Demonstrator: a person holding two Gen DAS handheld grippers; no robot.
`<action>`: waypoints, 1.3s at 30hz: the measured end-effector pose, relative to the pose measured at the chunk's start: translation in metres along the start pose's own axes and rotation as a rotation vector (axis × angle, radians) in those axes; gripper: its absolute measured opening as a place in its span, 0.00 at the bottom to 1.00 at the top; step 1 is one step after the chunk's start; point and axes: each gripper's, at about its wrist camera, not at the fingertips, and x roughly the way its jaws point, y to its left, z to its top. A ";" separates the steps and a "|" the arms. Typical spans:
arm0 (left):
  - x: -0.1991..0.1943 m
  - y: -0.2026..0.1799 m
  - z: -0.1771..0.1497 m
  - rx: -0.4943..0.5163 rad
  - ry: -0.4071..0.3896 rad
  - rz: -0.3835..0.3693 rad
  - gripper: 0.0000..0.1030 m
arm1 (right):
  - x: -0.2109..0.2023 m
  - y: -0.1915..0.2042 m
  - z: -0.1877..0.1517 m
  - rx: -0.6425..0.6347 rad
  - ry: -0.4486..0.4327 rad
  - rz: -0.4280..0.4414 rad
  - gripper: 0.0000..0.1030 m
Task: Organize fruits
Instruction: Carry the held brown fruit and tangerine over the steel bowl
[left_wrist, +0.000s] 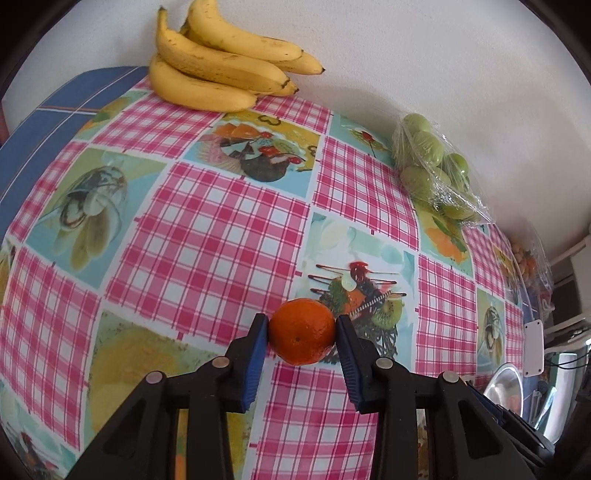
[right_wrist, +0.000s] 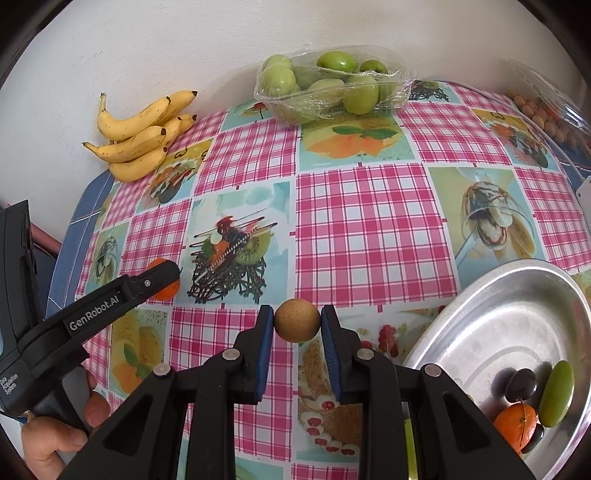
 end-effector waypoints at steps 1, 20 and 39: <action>-0.003 0.001 -0.001 -0.006 0.003 0.003 0.38 | -0.001 0.000 -0.001 -0.001 0.001 -0.002 0.26; -0.048 0.019 -0.032 -0.049 0.011 0.039 0.38 | -0.029 -0.002 -0.032 -0.018 0.006 -0.033 0.26; -0.091 0.001 -0.069 0.000 -0.010 0.060 0.38 | -0.071 -0.001 -0.069 -0.036 -0.026 -0.031 0.26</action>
